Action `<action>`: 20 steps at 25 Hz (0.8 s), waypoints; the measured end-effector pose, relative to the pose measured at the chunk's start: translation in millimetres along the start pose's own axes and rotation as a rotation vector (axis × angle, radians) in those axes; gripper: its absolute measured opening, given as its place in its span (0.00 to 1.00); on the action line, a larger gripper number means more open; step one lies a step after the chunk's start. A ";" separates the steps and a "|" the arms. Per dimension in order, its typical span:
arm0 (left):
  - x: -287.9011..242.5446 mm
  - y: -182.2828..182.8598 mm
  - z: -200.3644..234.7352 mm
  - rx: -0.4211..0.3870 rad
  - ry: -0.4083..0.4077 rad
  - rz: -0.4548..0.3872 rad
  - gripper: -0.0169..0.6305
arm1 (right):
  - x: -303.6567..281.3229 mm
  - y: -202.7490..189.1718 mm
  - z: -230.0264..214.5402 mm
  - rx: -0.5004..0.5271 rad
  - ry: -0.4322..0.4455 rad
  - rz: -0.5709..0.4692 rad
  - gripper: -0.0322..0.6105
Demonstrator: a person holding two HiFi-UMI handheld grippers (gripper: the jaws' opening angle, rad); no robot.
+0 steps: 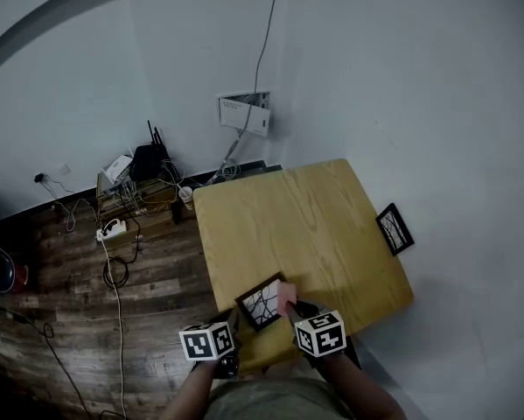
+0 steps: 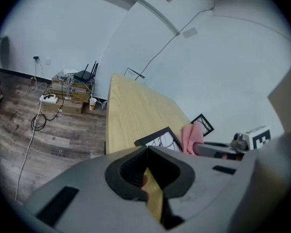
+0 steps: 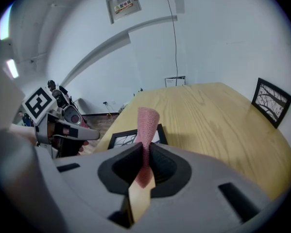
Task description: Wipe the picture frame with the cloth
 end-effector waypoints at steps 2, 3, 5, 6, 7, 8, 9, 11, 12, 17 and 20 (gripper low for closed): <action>9.4 -1.0 -8.8 0.008 0.005 -0.033 0.03 | 10.3 2.3 6.3 -0.015 0.042 -0.035 0.08; 14.6 -2.2 -13.4 0.017 0.007 -0.052 0.03 | 16.2 3.7 9.9 -0.020 0.066 -0.052 0.08; 25.0 -5.6 -23.4 0.041 0.015 -0.090 0.03 | 29.3 7.3 16.6 -0.019 0.111 -0.085 0.08; 30.0 -7.2 -28.7 0.052 0.021 -0.109 0.03 | 35.7 9.3 19.4 -0.014 0.132 -0.100 0.08; 34.8 -8.5 -34.0 0.062 0.026 -0.127 0.03 | 41.5 11.2 21.6 -0.009 0.152 -0.111 0.08; 40.0 -9.6 -39.3 0.072 0.033 -0.146 0.03 | 46.7 12.4 23.2 -0.002 0.170 -0.118 0.08; 46.1 -11.2 -44.5 0.079 0.044 -0.166 0.03 | 51.9 12.6 24.4 0.005 0.187 -0.122 0.08; 59.1 -17.9 -55.3 0.092 0.073 -0.205 0.03 | 64.5 9.8 26.1 0.022 0.214 -0.127 0.08; 64.6 -23.4 -61.5 0.098 0.083 -0.221 0.03 | 72.4 7.9 27.3 0.028 0.227 -0.131 0.08; 84.9 -54.3 -93.9 0.102 0.116 -0.271 0.03 | 116.4 -2.0 35.5 0.053 0.297 -0.173 0.08; 95.9 -70.9 -109.6 0.092 0.142 -0.292 0.03 | 137.0 -10.6 40.6 0.081 0.324 -0.192 0.08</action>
Point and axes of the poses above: the fingertips, and each gripper's own axes: x backward along the fingers, z to its left, y out of its top, the point moved 4 cm from there along x, backward along the fingers, and after that the axes turned 4 degrees about y, right-handed, at the moved point
